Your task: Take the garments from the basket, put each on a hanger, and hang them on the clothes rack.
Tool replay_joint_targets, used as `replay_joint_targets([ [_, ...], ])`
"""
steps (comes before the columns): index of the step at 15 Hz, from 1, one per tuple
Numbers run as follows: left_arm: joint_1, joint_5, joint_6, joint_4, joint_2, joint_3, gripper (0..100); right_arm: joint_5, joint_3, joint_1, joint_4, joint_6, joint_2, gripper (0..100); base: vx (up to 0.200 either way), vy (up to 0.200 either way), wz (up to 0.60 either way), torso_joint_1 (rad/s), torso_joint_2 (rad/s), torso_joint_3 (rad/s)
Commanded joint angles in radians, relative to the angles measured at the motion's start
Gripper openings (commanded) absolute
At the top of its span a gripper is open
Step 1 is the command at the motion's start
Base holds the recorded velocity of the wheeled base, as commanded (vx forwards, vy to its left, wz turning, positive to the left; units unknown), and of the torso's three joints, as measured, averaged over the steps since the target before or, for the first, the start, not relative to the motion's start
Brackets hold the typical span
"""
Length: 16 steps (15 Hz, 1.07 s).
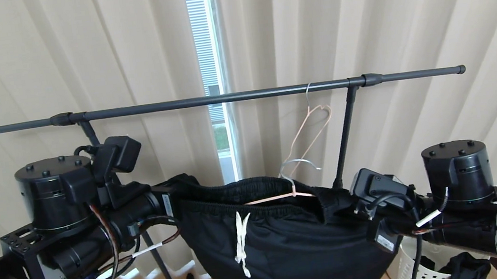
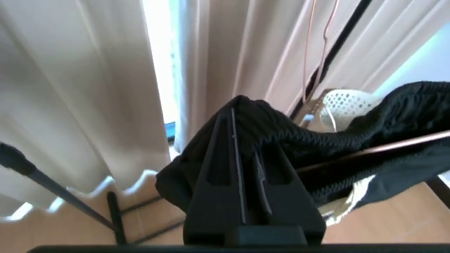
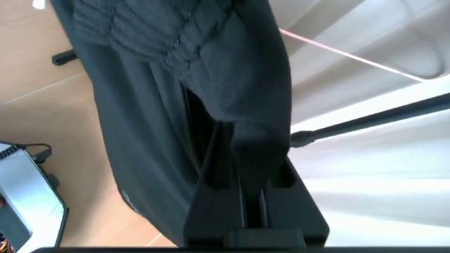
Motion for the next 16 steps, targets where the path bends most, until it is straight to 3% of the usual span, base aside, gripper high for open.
replay_joint_targets([
  [1, -0.066, 0.0, -0.056, 0.117, -0.061, -0.044, 0, -0.019, -0.008, 0.026, -0.052, 0.008, 0.054, 0, 0.0, 0.0, 0.0, 0.0, 0.0, 0.0],
  [6, -0.135, 0.0, -0.119, 0.229, -0.058, -0.078, 0, -0.049, -0.012, 0.095, -0.157, 0.124, 0.122, 0, 0.0, 0.0, 0.0, 0.0, 0.0, 0.0],
  [14, -0.195, -0.01, -0.187, 0.264, -0.098, -0.098, 0, -0.053, -0.012, 0.123, -0.202, 0.133, 0.157, 0, 0.0, 0.0, 0.0, 0.0, 0.0, 0.0],
  [16, -0.194, -0.006, -0.183, 0.27, -0.089, -0.096, 0, -0.062, -0.021, 0.123, -0.26, 0.193, 0.152, 0, 0.0, 0.0, 0.0, 0.0, 0.0, 0.0],
])
